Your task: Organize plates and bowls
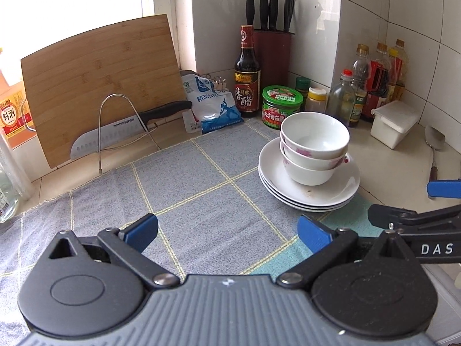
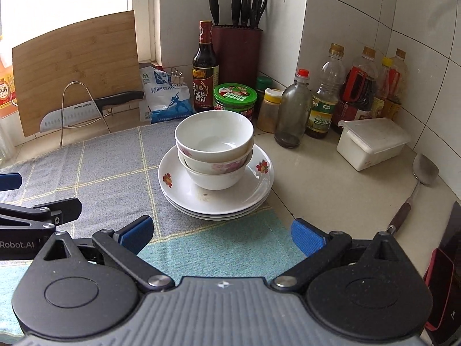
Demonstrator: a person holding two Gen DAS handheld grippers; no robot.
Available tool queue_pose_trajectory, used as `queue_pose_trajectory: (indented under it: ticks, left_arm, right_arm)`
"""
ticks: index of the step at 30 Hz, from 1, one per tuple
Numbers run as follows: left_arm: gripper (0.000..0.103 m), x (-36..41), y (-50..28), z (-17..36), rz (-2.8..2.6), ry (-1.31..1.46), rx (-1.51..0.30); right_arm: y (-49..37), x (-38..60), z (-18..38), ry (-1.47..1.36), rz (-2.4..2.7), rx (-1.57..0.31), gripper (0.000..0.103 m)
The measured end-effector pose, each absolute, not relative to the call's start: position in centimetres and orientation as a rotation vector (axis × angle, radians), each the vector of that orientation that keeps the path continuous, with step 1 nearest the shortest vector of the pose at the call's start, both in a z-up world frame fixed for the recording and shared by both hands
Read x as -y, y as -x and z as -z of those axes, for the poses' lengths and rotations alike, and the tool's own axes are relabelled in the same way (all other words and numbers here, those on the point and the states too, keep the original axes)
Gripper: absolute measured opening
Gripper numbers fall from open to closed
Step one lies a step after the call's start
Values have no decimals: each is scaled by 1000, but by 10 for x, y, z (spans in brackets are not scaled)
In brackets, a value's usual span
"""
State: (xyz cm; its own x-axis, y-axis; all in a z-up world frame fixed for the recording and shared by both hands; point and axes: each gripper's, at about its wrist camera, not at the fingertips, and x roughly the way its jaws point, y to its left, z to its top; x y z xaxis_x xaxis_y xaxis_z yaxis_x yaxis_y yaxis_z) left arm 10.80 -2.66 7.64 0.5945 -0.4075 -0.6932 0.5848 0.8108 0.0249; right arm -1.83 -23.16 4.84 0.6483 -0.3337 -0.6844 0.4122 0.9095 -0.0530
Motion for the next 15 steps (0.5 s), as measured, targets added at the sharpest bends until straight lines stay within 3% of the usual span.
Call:
queue_pose_trajectory:
  ticks: [15]
  left_arm:
    - [102, 23, -107, -82, 577, -235, -736]
  right_arm:
    - [24, 225, -57, -108, 439, -735, 103]
